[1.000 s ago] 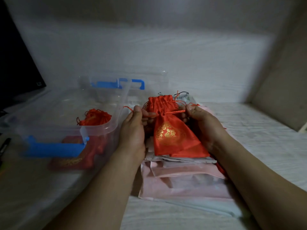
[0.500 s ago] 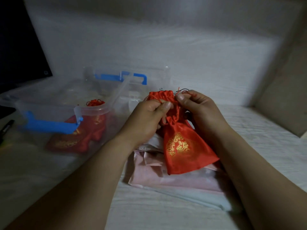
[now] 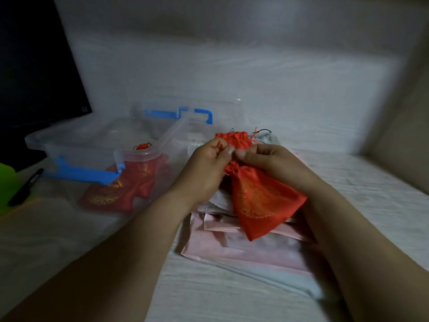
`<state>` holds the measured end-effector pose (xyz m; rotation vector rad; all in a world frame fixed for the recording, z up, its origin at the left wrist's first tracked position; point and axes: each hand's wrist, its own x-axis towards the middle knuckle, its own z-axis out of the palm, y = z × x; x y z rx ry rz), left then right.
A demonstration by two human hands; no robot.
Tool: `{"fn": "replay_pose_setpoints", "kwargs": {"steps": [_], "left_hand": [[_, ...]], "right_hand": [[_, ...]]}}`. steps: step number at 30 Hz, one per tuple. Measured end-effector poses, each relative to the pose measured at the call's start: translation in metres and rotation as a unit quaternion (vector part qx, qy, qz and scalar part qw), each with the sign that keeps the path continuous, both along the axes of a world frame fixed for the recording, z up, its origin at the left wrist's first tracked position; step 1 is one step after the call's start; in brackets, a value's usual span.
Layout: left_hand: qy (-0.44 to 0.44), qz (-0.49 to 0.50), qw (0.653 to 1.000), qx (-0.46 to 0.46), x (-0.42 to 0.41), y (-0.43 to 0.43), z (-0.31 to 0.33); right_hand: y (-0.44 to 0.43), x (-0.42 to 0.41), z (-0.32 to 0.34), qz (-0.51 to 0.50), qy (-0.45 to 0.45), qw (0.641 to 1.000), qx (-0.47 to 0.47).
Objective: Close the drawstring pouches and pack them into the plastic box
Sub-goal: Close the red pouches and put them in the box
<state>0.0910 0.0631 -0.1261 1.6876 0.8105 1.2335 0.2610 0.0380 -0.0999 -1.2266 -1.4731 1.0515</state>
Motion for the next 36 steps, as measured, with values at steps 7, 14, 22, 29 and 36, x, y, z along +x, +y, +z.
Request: {"fn": "replay_pose_setpoints", "kwargs": {"steps": [7, 14, 22, 29, 36], "left_hand": [[0.034, 0.028, 0.997, 0.069, -0.001, 0.002, -0.003], [-0.016, 0.065, 0.998, 0.004, -0.001, 0.002, -0.006], [-0.039, 0.037, 0.996, -0.065, 0.003, 0.009, -0.012], [-0.016, 0.074, 0.994, -0.077, -0.001, 0.01, -0.012], [-0.058, 0.061, 0.994, -0.072, 0.001, -0.001, 0.002]], "right_hand": [[0.0, 0.0, -0.002, 0.018, -0.015, 1.0, -0.019], [0.001, -0.01, -0.01, -0.012, 0.193, 0.98, -0.037], [-0.001, -0.012, -0.007, 0.076, 0.273, 0.959, -0.028], [0.004, -0.009, -0.005, -0.023, 0.266, 0.943, -0.198], [0.004, 0.003, -0.001, -0.14, -0.11, 0.981, -0.082]]}}
